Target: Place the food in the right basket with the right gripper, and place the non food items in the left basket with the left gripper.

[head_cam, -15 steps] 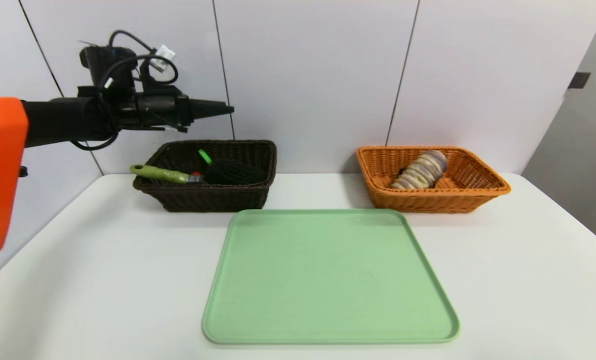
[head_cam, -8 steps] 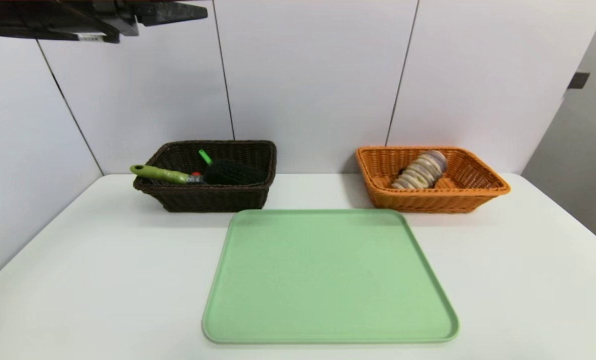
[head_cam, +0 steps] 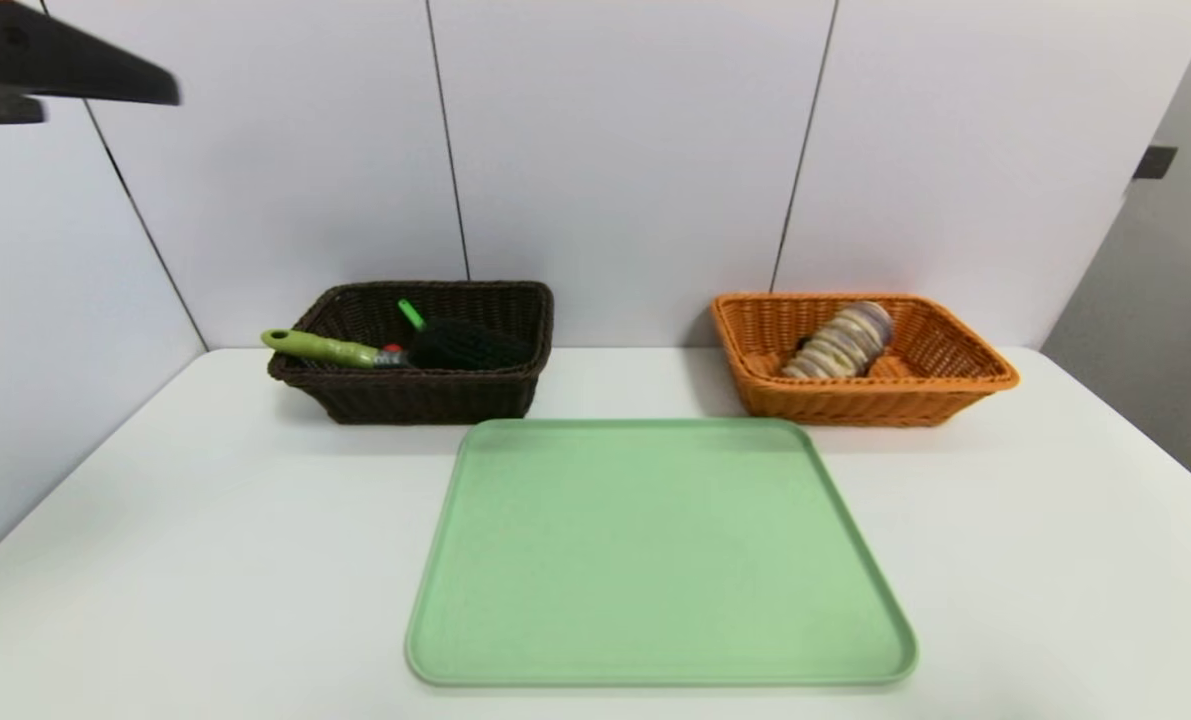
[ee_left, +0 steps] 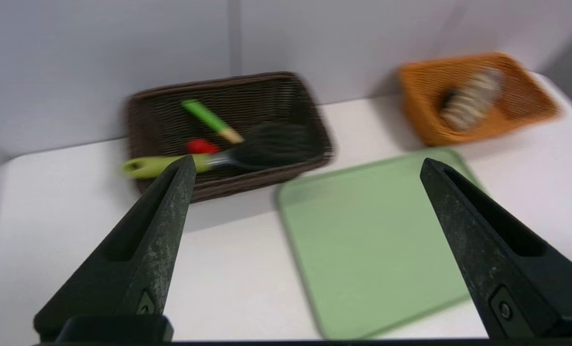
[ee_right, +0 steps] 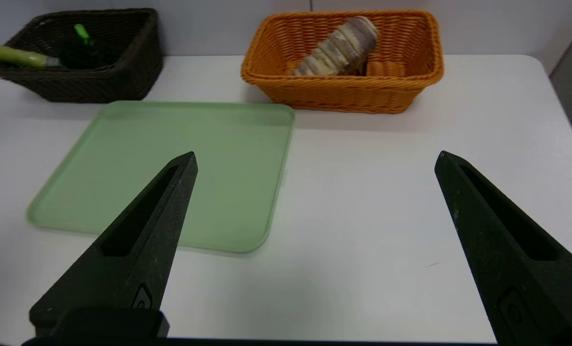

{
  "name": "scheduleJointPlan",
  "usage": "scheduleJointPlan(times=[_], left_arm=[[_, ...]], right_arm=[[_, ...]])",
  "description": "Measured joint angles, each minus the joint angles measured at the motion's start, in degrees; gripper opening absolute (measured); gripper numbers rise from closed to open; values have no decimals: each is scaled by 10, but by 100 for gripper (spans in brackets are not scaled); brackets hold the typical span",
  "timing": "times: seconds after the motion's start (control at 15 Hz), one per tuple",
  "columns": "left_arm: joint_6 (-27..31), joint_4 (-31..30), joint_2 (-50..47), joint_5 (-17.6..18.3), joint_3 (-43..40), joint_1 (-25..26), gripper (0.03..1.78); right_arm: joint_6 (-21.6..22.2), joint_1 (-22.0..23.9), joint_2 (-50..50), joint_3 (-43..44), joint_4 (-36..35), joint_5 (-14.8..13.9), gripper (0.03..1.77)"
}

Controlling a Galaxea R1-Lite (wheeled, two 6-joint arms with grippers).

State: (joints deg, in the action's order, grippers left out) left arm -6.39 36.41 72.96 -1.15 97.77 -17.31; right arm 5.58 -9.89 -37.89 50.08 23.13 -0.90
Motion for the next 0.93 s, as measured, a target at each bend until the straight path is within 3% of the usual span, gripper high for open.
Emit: scheduleJointPlan(times=[0.13, 0.27, 0.47, 0.8, 0.93], left_arm=[[3, -13, -62, -55, -72, 69, 167], [4, -38, -126, -55, -167, 128, 167], [5, -82, -240, -38, -311, 196, 168], [23, -96, -414, -24, -455, 223, 169], [48, -97, -483, 4, -507, 224, 169]], right_arm=[[-11, 2, -19, 4, 0, -41, 171], [-14, 5, -20, 0, 0, -71, 171], [-14, 15, 17, -21, 0, -81, 171], [-26, 33, 141, -103, 1, -85, 171], [-16, 41, 185, -138, -14, -109, 171]])
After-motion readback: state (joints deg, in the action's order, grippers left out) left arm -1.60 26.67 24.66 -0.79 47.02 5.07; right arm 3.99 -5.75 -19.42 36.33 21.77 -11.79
